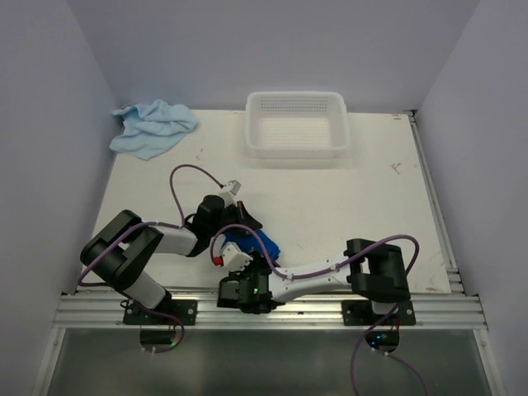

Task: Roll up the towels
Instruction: Roll the towel

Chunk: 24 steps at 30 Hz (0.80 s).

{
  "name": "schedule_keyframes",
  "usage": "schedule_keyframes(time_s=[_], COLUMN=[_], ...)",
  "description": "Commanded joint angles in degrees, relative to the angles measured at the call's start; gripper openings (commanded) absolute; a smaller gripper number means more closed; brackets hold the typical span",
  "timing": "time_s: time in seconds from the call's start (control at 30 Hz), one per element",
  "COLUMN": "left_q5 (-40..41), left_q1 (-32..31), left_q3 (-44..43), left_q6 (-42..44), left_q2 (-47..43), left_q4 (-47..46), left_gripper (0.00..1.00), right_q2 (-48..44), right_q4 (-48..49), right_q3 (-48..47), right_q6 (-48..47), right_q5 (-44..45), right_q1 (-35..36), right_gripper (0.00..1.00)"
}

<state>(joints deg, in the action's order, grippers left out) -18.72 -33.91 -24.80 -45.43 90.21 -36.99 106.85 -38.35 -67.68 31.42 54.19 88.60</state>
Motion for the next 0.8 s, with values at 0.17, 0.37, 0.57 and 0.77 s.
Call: schedule_keyframes(time_s=[0.17,0.37,0.57,0.77], left_q5=[3.52,2.81,2.37,2.11], left_q1=[-0.28,-0.28,-0.28,-0.28], left_q3=[1.86,4.31,7.13,9.33], left_q6=[3.77,4.38,5.61,7.2], left_q2=[0.4,-0.48,-2.41,-3.81], left_q4=[-0.88,-3.43,-5.11,-6.16], left_gripper=[0.0,0.0,0.0,0.0], right_q2=[-17.8,-26.07,-31.34,-35.48], right_q4=[10.82,14.44,21.72,28.85], right_q3=[10.27,12.57,17.21,21.36], right_q6=[2.5,1.45,3.99,6.81], right_q5=[-11.55,-18.5,-33.48,-47.06], right_q1=[2.55,2.19,-7.19,-22.14], right_gripper=[0.55,0.54,0.55,0.58])
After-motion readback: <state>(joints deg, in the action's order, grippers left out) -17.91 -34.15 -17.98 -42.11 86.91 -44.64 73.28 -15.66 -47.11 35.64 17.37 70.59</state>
